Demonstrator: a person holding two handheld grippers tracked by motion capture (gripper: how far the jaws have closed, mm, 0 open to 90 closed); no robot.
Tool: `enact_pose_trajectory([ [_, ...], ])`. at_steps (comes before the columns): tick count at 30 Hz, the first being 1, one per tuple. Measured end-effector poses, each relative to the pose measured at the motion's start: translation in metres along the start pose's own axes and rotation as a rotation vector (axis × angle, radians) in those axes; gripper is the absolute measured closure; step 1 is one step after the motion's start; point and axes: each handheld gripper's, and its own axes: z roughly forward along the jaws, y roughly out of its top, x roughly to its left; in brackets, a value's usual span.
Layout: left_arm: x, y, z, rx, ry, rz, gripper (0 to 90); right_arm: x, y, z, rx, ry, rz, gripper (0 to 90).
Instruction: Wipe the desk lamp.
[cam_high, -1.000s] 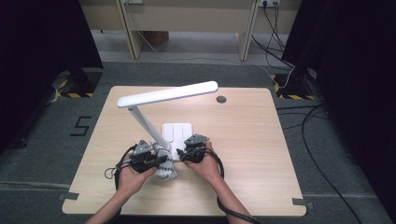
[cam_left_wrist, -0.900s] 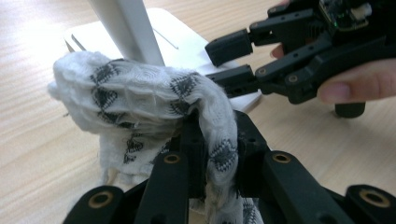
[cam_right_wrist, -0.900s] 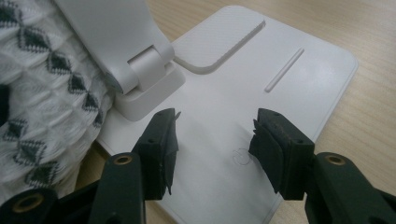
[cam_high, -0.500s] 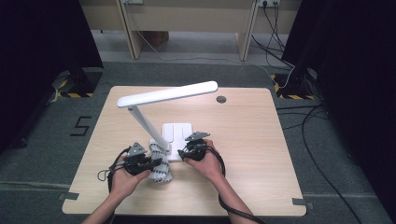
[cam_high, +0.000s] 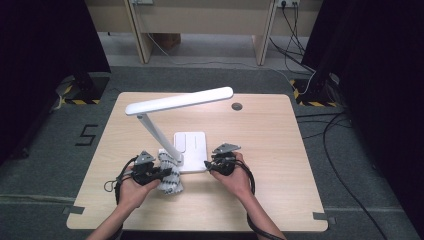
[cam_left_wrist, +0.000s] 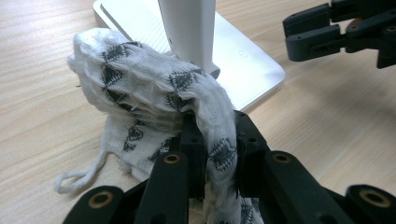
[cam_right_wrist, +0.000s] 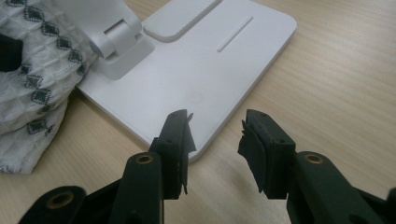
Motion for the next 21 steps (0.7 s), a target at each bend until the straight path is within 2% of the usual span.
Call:
enact_pose_trajectory([
  [5,-0.001,-0.002,0.005,0.025,0.001,0.000,77.1,-0.002,-0.007,-0.006,-0.006,-0.003,0.007,60.2],
  [9,-0.002,-0.003,0.008,0.027,0.006,0.000,77.1,-0.005,-0.011,-0.011,-0.022,-0.008,0.031,60.5],
  [11,-0.002,-0.003,0.009,0.031,0.004,0.000,77.2,-0.005,-0.012,-0.011,-0.026,-0.011,0.027,61.8],
  [21,-0.006,-0.003,0.011,0.038,0.012,0.008,77.4,0.007,-0.007,0.007,-0.008,0.003,0.003,72.1],
])
